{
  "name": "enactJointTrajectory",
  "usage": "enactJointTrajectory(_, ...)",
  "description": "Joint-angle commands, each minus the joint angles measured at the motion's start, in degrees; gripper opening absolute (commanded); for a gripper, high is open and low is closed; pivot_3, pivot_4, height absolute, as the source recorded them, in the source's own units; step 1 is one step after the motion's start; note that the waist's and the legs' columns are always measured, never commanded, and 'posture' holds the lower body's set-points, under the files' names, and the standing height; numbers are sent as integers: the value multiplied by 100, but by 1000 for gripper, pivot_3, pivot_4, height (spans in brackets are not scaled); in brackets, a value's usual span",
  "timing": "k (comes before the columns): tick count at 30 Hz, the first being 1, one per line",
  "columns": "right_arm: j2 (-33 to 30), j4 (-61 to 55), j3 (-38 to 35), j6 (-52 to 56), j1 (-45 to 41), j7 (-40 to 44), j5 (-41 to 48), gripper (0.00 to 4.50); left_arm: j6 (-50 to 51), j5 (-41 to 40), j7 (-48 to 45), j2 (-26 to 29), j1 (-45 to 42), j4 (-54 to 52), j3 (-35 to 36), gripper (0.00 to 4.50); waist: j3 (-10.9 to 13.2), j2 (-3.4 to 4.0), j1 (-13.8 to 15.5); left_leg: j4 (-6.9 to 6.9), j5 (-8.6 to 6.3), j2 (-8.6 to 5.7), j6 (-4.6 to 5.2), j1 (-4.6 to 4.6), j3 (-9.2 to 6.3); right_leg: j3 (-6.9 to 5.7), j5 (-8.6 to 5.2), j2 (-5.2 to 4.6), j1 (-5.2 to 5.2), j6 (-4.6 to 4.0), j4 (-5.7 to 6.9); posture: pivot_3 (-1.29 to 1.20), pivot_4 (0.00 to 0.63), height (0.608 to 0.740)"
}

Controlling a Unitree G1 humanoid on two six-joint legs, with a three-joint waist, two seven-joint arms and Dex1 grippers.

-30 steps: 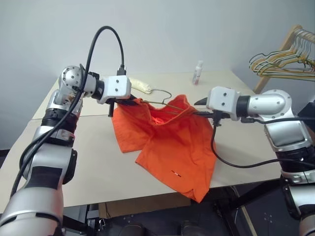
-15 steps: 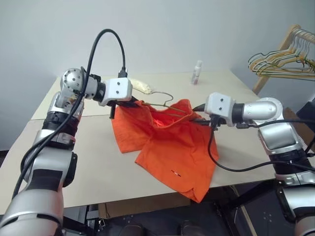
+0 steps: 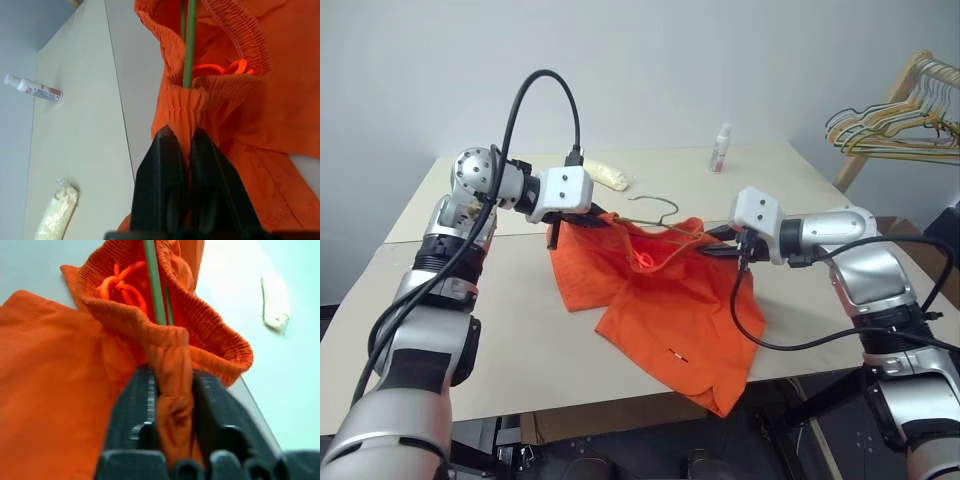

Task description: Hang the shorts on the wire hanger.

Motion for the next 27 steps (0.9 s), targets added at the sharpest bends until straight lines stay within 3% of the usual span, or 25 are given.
enactJointTrajectory(1, -93, -154, -229, 188, -70, -79, 108, 13, 45, -324, 22, -26, -118, 44, 291, 0, 0, 0, 0, 0, 0, 0, 0, 0, 0, 0, 0, 0, 0, 0, 0, 107, 0, 740)
enactJointTrajectory(4, -109, -207, -258, 220, -15, -100, 138, 13, 143, -545, -146, -90, -148, 149, 409, 0, 0, 0, -1, 0, 0, 0, 0, 0, 0, 0, 0, 0, 0, 0, 0, 98, 0, 740)
enactJointTrajectory(18, -764, -983, -1127, 1144, 657, -353, 654, 0, -25, -499, 1286, -18, -238, 935, 959, 4417, 0, 0, 6, 1, -3, -2, 5, -2, -2, -1, 0, -6, 0, 0, -3, 60, 0, 740)
enactJointTrajectory(23, -1066, -1379, -1627, 1840, 1027, -756, 809, 0, 433, -977, 1188, -101, 92, 376, 1276, 4417, 0, 0, -7, 2, -8, 4, 13, -3, -1, 2, 1, -11, -1, 1, -1, 39, 0, 740)
enactJointTrajectory(27, -1127, -1574, -2312, 3104, 1071, -1573, 922, 0, 1258, -1690, 1094, -255, 876, -897, 1530, 4417, -2, 3, -31, 0, -9, 10, 15, 1, 1, 7, 1, -12, 0, 1, 4, 6, 0, 740)
